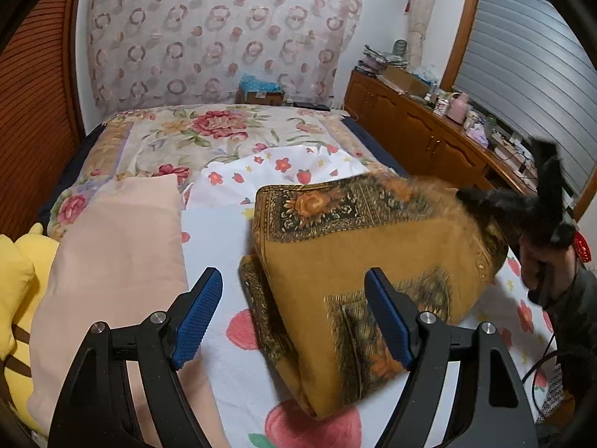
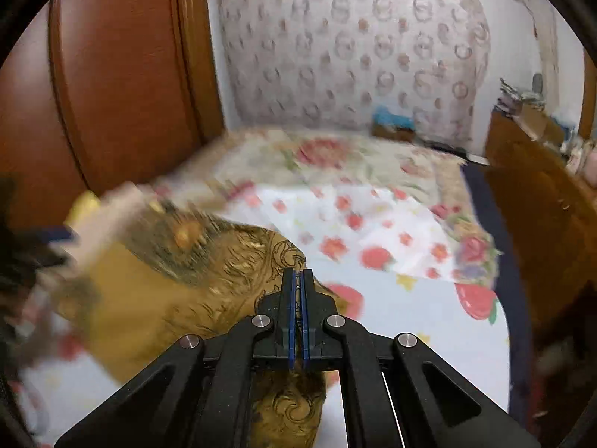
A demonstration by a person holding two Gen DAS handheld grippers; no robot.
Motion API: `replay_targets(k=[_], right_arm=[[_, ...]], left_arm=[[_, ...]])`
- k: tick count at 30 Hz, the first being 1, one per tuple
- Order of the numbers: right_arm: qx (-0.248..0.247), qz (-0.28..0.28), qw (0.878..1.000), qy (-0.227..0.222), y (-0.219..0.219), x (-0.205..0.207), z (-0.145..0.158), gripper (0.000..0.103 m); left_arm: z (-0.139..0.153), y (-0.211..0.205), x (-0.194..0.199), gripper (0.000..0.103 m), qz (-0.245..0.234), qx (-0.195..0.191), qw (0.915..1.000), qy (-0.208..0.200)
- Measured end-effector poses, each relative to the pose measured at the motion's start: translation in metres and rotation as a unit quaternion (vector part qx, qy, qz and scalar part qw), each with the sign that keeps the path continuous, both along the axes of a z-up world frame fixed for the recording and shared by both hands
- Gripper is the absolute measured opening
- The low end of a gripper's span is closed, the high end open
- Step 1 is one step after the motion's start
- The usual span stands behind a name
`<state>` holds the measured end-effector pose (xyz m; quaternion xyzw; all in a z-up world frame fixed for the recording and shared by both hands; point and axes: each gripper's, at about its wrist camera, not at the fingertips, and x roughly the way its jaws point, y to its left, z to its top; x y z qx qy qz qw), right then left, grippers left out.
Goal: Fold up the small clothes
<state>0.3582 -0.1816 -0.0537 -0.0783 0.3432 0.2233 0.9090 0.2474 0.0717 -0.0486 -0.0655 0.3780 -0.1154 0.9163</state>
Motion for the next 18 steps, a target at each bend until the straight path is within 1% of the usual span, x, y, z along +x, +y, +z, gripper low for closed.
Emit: replay_targets(k=[1,3,5,7,8,9,10,12,15,17,18], right_arm=[[0.0,0.003,1.0,0.014,0.005,0.005,-0.009,0.002],[-0.006,0.005,1.0,0.018,0.011,0.008,-0.017,0.002],[-0.002,0.004,1.0,0.018,0.012,0.006,-0.014,0.002],[-0.001,0.0,1.0,0.014,0.002,0.0,-0.003,0.004],[-0.007,-0.005,1.0,0.011,-0.003,-0.002,0.001,0.009],[-0.009,-0.009,1.0,0.009,-0.004,-0.007,0.006,0.017],[-0.007,-0.012,1.0,0.007,-0.009,-0.012,0.011,0.024],[0.005,-0.016,1.0,0.005,-0.009,-0.016,0.016,0.052],[0.016,-0.011,1.0,0.017,-0.012,-0.027,0.007,0.064],[0.016,-0.011,0.999,0.034,-0.012,-0.027,-0.001,0.066],[0.015,-0.011,0.999,0.043,-0.012,-0.026,-0.007,0.067]], left_arm=[[-0.002,0.0,0.003,0.079,-0.001,0.0,1.0,0.003],[-0.004,-0.001,0.011,0.079,0.0,0.007,0.9999,0.008],[-0.009,-0.002,0.021,0.079,0.0,0.02,0.9997,0.016],[-0.014,-0.003,0.029,0.079,0.002,0.03,0.9992,0.026],[-0.018,-0.002,0.036,0.079,0.005,0.034,0.9988,0.034],[-0.02,-0.001,0.039,0.079,0.005,0.035,0.9987,0.038],[-0.023,0.0,0.042,0.079,0.007,0.034,0.9985,0.043],[-0.029,0.001,0.045,0.079,0.007,0.034,0.9982,0.05],[-0.037,0.003,0.048,0.079,0.01,0.028,0.9976,0.062],[-0.041,0.004,0.048,0.079,0.009,0.022,0.9975,0.066],[-0.042,0.004,0.049,0.077,0.008,0.018,0.9973,0.07]])
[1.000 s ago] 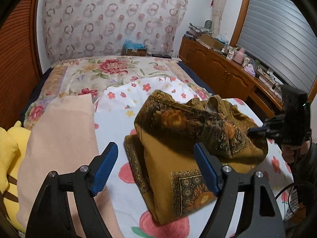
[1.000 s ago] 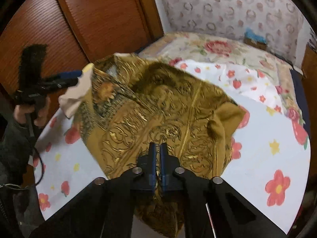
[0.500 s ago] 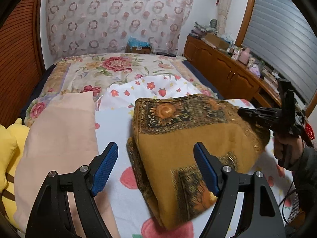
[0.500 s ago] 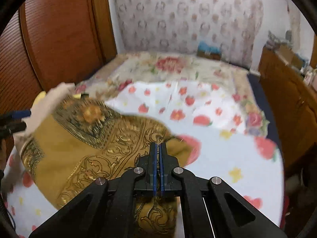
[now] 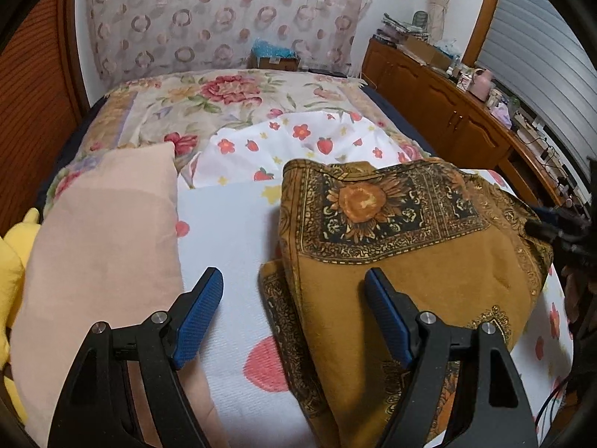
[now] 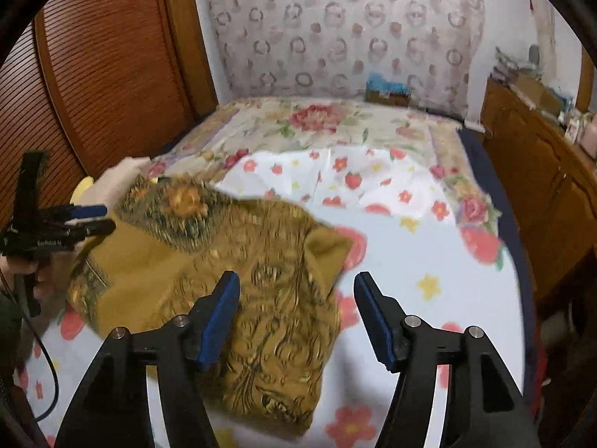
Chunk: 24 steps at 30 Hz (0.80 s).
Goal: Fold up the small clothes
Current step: 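Grasp the folded garment with the left tool and lift it toward the pink cloth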
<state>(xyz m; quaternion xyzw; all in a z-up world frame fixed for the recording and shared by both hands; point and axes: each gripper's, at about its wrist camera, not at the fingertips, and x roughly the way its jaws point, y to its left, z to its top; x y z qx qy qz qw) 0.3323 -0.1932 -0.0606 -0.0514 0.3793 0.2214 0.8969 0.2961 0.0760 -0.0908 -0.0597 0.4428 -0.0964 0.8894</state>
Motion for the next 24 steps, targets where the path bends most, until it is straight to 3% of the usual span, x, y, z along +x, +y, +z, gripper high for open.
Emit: replay_targets(k=[4,10,13,14,15,16,17,18,24], right_arm=[[0.015,-0.006,0.999,0.036,-0.001,0.013,-0.023,0.069],[0.043,0.002,0.998,0.05,0.0,0.032,-0.029,0.071],[0.04,0.019,0.998,0.044,0.008,0.032,-0.029,0.07],[0.036,0.023,0.998,0.042,0.012,0.032,-0.031,0.064],[0.034,0.028,0.998,0.04,0.014,0.032,-0.031,0.057],[0.035,0.035,0.998,0.038,0.011,0.029,-0.03,0.051],[0.039,0.045,0.997,0.039,0.011,0.029,-0.03,0.028],[0.043,0.053,0.997,0.039,0.008,0.029,-0.028,0.017],[0.061,0.093,0.993,-0.027,0.004,0.02,0.016,0.012]], left_arm=[[-0.006,0.001,0.0,0.057,-0.006,-0.03,0.9994,0.016],[-0.007,-0.001,-0.001,0.054,-0.008,-0.037,0.9991,0.018],[-0.007,-0.002,-0.001,0.04,-0.014,-0.047,0.9986,0.016],[-0.006,-0.002,-0.001,0.022,-0.016,-0.049,0.9986,0.014],[-0.005,-0.002,-0.001,0.013,-0.02,-0.052,0.9983,0.013],[-0.003,-0.003,-0.003,0.009,-0.022,-0.056,0.9982,0.009],[0.003,-0.004,-0.008,0.008,-0.025,-0.056,0.9981,-0.004],[0.009,-0.005,-0.012,0.007,-0.026,-0.057,0.9979,-0.012],[0.061,0.008,-0.064,0.007,-0.015,-0.098,0.9907,-0.093]])
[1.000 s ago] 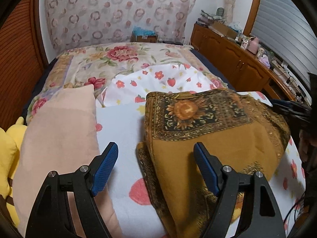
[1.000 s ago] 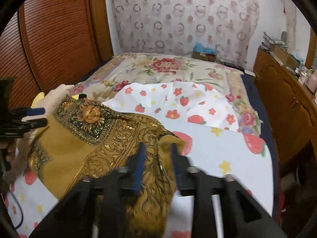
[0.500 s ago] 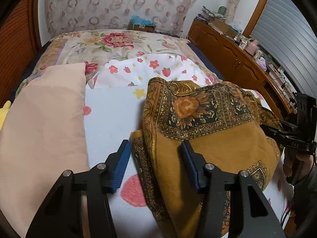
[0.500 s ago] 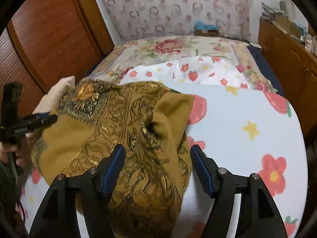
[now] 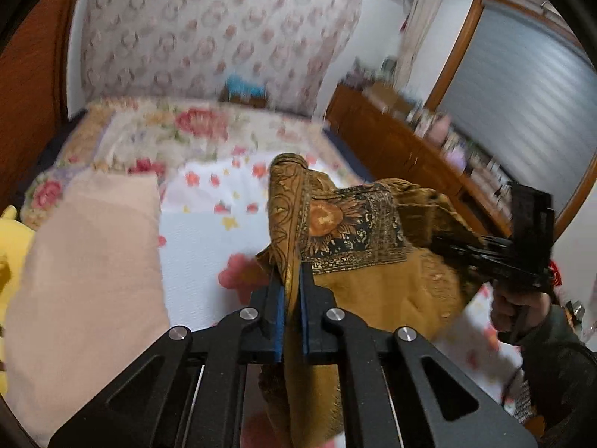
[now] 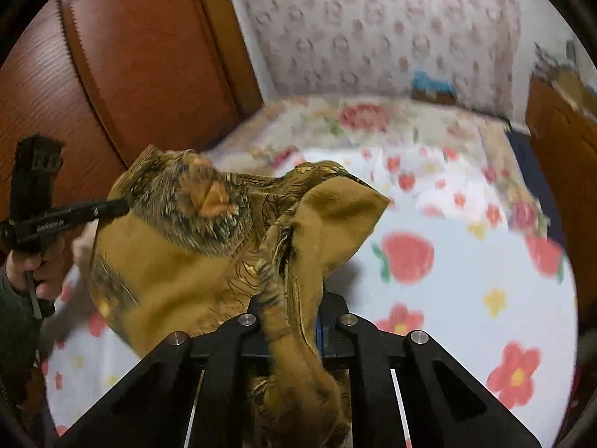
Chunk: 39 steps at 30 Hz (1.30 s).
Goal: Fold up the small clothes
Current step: 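Grasp the folded garment with the left tool and lift it toward the pink cloth, then lower the folded garment onto the pink cloth and open the left tool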
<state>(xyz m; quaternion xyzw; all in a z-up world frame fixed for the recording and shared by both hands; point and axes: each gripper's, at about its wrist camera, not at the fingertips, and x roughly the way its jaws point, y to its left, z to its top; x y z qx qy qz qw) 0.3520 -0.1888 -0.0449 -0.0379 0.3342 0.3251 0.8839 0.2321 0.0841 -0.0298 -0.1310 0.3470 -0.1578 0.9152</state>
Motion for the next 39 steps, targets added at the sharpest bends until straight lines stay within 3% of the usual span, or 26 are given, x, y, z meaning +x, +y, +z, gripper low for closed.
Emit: replay_targets(k=[5,9,13,21,25,28,30,33,37,39], right_arm=[[0.002,0.051,0.997,-0.059,0.033,0.002,0.048,0.012],[-0.023,0.115,0.988,-0.097,0.095,0.012,0.074,0.012],[-0.07,0.166,0.976,-0.124,0.171,0.026,0.083,0.012],[-0.136,0.235,0.953,-0.132,0.29,0.053,0.085,0.012],[-0.158,0.257,0.946,-0.117,0.338,0.073,0.068,0.012],[-0.151,0.245,0.953,-0.096,0.359,0.088,0.055,0.016],[-0.141,0.225,0.96,-0.086,0.365,0.096,0.052,0.034],[-0.119,0.197,0.968,-0.097,0.353,0.087,0.061,0.049],[-0.079,0.159,0.979,-0.101,0.325,0.084,0.073,0.057],[-0.074,0.149,0.981,-0.1,0.313,0.075,0.073,0.057]], left_arm=[[0.035,0.037,-0.054,0.007,0.064,-0.015,0.9957,-0.065],[0.039,0.072,-0.085,0.007,0.134,-0.003,0.9873,-0.086],[0.016,0.104,-0.104,0.007,0.194,0.0,0.979,-0.064],[-0.032,0.129,-0.126,0.007,0.24,-0.017,0.9704,-0.017],[-0.05,0.138,-0.125,0.007,0.255,-0.019,0.9666,0.016],[-0.061,0.14,-0.123,0.007,0.258,-0.008,0.9653,0.036],[-0.064,0.142,-0.128,0.007,0.26,-0.007,0.9649,0.039],[-0.061,0.139,-0.128,0.007,0.255,0.013,0.9662,0.037],[-0.059,0.137,-0.127,0.009,0.25,0.025,0.9671,0.036],[-0.055,0.135,-0.129,0.021,0.249,0.036,0.9672,0.033]])
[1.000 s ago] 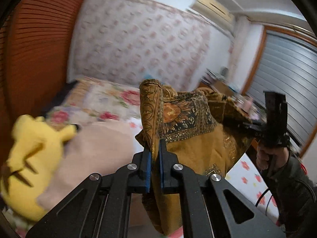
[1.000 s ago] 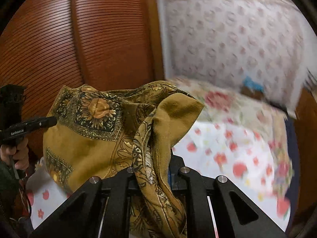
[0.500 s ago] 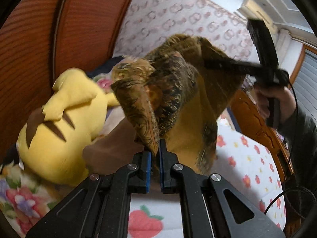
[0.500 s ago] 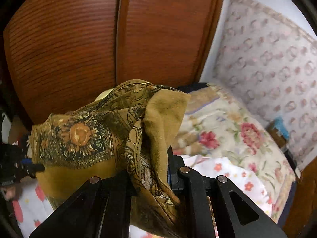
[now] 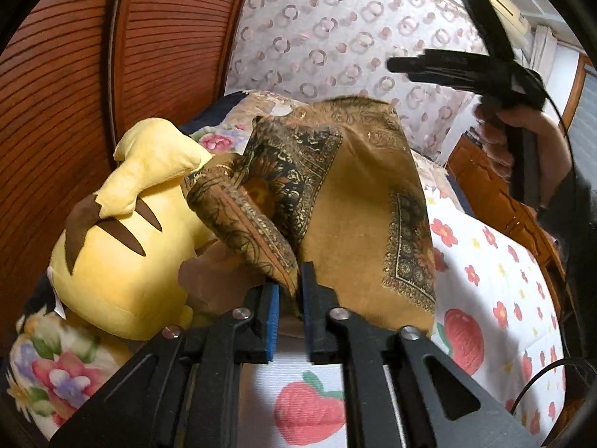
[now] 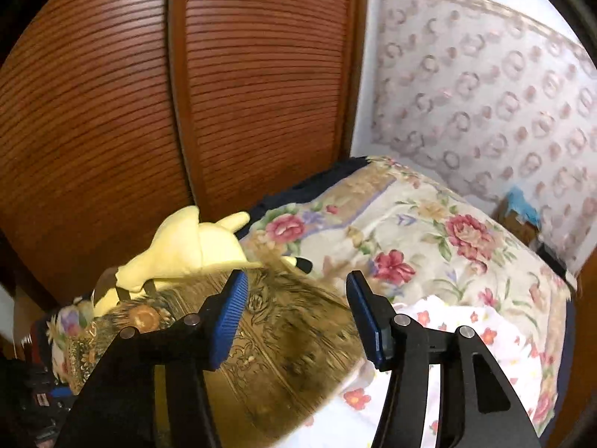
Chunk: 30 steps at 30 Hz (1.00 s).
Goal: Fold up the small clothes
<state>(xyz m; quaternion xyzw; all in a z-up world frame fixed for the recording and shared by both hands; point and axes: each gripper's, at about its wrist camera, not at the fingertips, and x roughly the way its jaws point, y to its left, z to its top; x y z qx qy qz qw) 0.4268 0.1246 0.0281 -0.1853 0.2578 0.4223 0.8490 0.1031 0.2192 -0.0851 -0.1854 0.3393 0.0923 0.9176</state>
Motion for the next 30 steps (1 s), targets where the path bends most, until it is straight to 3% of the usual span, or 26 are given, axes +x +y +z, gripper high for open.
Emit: replay_targets(k=[3,4,5,6,8,14,20,27,30], right_arm=[[0.016,-0.006,1.0,0.005,-0.028,-0.023,-0.006,0.057],[0.02,-0.012,1.0,0.004,-0.037,-0.032,-0.008,0.057],[0.023,-0.018,1.0,0.005,-0.047,-0.04,-0.012,0.057],[0.028,-0.024,0.999,0.009,-0.057,-0.048,-0.017,0.057],[0.032,-0.035,0.999,0.015,-0.077,-0.073,-0.021,0.057],[0.057,-0.069,0.996,0.018,-0.153,-0.156,-0.012,0.057],[0.09,-0.111,0.99,0.011,-0.202,-0.213,-0.009,0.058],[0.11,-0.175,0.978,-0.02,-0.251,-0.275,-0.002,0.077],[0.122,-0.201,0.971,-0.032,-0.268,-0.306,0.001,0.079]], left_arm=[[0.008,-0.001,-0.005,0.044,-0.004,0.022,0.9997,-0.013],[0.012,-0.002,-0.008,0.045,-0.005,0.03,0.9993,-0.021],[0.017,-0.003,-0.011,0.054,-0.006,0.041,0.9988,-0.025],[0.022,-0.005,-0.012,0.074,-0.006,0.051,0.9983,-0.029],[0.034,-0.01,-0.019,0.086,-0.009,0.068,0.9965,-0.049],[0.058,-0.034,-0.024,0.086,-0.023,0.102,0.992,-0.071],[0.074,-0.071,-0.025,0.086,-0.054,0.116,0.9874,-0.093],[0.086,-0.121,-0.029,0.086,-0.098,0.123,0.9813,-0.112],[0.092,-0.143,-0.031,0.086,-0.113,0.127,0.978,-0.12]])
